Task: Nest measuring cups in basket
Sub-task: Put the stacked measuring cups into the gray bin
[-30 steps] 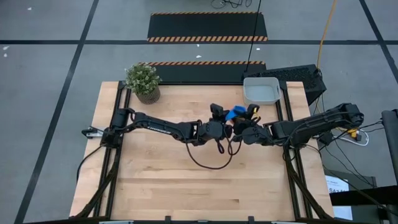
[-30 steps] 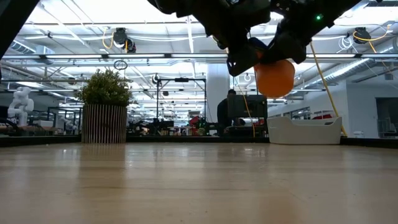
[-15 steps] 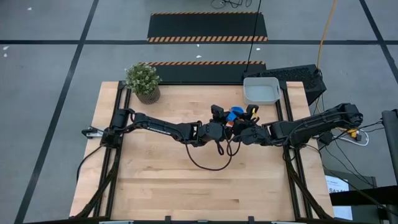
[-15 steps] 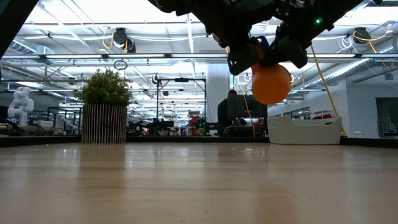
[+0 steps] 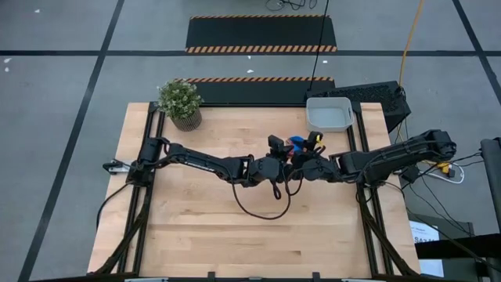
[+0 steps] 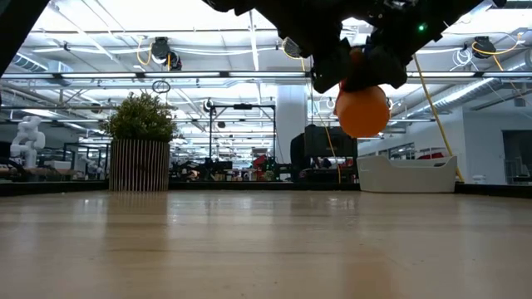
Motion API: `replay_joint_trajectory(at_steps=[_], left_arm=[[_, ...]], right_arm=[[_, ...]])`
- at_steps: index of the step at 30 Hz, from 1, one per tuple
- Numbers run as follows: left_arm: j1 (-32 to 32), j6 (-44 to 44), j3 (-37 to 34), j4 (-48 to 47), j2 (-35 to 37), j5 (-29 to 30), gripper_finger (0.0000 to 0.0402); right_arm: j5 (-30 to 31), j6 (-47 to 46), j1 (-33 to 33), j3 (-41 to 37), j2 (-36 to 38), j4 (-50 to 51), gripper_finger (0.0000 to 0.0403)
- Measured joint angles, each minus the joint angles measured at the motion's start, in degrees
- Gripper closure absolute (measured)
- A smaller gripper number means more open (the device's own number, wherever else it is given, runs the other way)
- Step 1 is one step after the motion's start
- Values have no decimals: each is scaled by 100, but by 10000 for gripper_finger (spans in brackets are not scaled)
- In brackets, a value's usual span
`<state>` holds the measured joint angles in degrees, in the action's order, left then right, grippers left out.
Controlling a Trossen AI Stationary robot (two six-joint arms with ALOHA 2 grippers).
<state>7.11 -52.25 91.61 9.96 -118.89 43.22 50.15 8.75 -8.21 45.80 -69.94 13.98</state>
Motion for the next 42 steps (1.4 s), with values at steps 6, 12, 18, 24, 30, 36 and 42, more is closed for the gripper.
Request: replay_joint_trajectory(at_steps=[6,12,18,24,30,36,42], left_arm=[[0,-16,0,7,0,3,329],[0,-1,0,-45,0,19,319],[15,373,11,-31,2,490,298],[23,1126,-1,-801,479,1186,184],[22,2483,9,-2173,1086,1518,103],[-172,3949,-55,-3509,1491,1495,107],[-340,4884,-426,-3988,1629,1438,137]], right_arm=[[-54,161,0,0,5,8,279],[-120,352,0,0,8,45,313],[-173,452,0,7,122,75,327],[-3,516,10,4,379,178,336],[392,584,144,-9,560,646,336],[495,632,465,-5,651,764,336],[957,785,1081,0,661,838,336]])
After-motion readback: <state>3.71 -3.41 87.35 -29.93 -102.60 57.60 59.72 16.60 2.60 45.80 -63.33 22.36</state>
